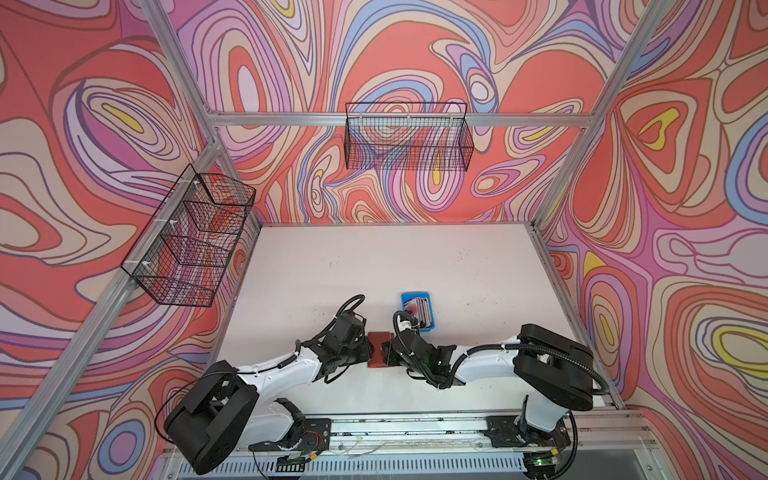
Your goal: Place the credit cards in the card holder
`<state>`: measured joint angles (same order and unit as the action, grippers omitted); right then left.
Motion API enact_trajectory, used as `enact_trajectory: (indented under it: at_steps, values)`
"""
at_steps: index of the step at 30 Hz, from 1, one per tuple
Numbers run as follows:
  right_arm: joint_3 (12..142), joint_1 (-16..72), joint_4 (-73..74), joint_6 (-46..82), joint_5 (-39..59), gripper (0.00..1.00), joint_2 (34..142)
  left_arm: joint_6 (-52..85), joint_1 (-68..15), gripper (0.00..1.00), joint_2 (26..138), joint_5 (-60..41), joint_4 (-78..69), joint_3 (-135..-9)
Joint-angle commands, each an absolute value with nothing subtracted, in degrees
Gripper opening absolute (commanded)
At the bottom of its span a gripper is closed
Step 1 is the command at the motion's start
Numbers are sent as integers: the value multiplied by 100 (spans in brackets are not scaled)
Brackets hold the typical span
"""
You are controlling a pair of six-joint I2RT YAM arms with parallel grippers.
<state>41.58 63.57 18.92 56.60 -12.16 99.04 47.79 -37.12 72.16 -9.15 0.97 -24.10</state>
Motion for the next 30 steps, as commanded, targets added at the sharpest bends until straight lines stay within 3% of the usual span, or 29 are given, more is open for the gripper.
enact_trajectory:
  at_steps: [1,30]
  values:
    - [4289,6390,2030,5625,-1260,0,10026,4812,-3700,35,7187,-1015,486,-2241]
    - [4160,6389,2345,5783,-1152,0,10415,4836,-3700,35,7154,-1037,471,-2223]
